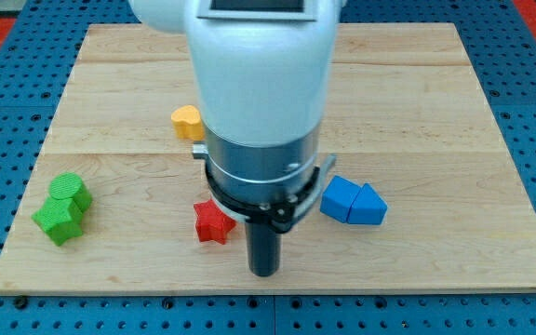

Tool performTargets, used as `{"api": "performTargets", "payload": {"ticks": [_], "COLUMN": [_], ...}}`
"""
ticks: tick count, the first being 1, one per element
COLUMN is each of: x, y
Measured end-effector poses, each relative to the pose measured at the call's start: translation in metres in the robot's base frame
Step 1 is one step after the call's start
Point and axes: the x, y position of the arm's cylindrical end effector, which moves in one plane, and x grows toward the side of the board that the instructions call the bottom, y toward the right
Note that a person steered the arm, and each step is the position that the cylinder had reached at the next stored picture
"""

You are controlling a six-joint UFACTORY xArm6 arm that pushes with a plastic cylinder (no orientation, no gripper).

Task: Push the red blocks towards the center of the board

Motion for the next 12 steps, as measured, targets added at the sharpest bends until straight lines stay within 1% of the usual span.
{"api": "performTargets", "payload": {"ticks": [3, 4, 6, 9, 12], "x": [-0.010, -0.011, -0.032, -0.086, -0.115], "y": [-0.055, -0.056, -0.054, -0.051, -0.042]}}
